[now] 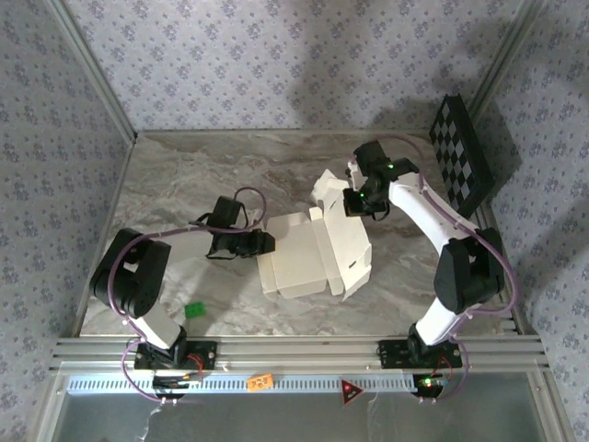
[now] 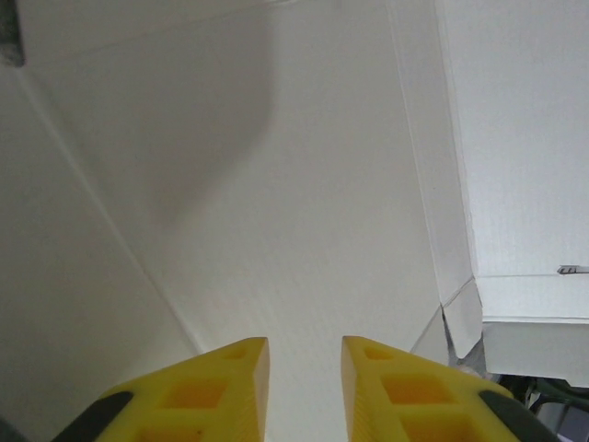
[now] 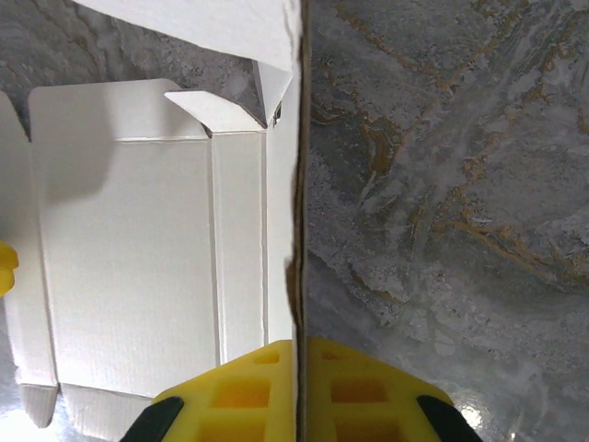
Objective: Fold the paper box
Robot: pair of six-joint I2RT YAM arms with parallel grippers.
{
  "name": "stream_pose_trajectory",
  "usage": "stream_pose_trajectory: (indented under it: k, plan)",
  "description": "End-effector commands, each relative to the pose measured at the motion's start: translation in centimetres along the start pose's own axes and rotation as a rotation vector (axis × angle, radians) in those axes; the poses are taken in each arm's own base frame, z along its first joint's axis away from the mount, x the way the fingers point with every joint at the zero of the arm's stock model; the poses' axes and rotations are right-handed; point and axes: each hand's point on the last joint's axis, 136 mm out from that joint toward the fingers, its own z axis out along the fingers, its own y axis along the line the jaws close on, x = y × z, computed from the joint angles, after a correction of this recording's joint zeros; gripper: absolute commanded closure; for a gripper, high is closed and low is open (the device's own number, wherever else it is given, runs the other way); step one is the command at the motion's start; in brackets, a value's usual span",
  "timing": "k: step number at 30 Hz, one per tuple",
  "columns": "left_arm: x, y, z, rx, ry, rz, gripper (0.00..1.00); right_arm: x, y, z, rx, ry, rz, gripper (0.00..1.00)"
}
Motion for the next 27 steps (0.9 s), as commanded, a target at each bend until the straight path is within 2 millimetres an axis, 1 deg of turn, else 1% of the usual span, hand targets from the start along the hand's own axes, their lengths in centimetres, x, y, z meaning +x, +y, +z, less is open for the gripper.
stream_pose_trajectory:
  k: [1,4,7,12,20,24,27]
  plan:
    - [0.4,-0.1,0.7,0.028,0.015,-0.001,0.76,0.9,-0.1,0.2,0.078,0.063,-0.049,1.0]
    - [1.0,0.9,1.3,0.009,0.041,-0.028,0.8,1.0,1.0,0.7,0.079,0.073,-0.068,1.0]
    - [1.4,1.5,1.8,0.006,0.056,-0.046,0.81,1.1,2.1,1.2,0.072,0.081,-0.085,1.0]
    - [1.8,1.8,2.0,0.009,0.061,-0.05,0.82,1.3,3.6,2.1,0.074,0.103,-0.112,1.0]
    - [2.2,2.3,2.3,0.007,0.07,-0.062,0.83,1.5,5.9,2.9,0.077,0.119,-0.158,1.0]
    - [2.3,2.2,2.4,0.015,0.068,-0.065,0.84,1.9,6.4,3.3,0.083,0.131,-0.172,1.0]
    - [2.1,1.8,2.0,0.026,0.056,-0.054,0.83,2.2,6.5,3.6,0.087,0.141,-0.179,1.0]
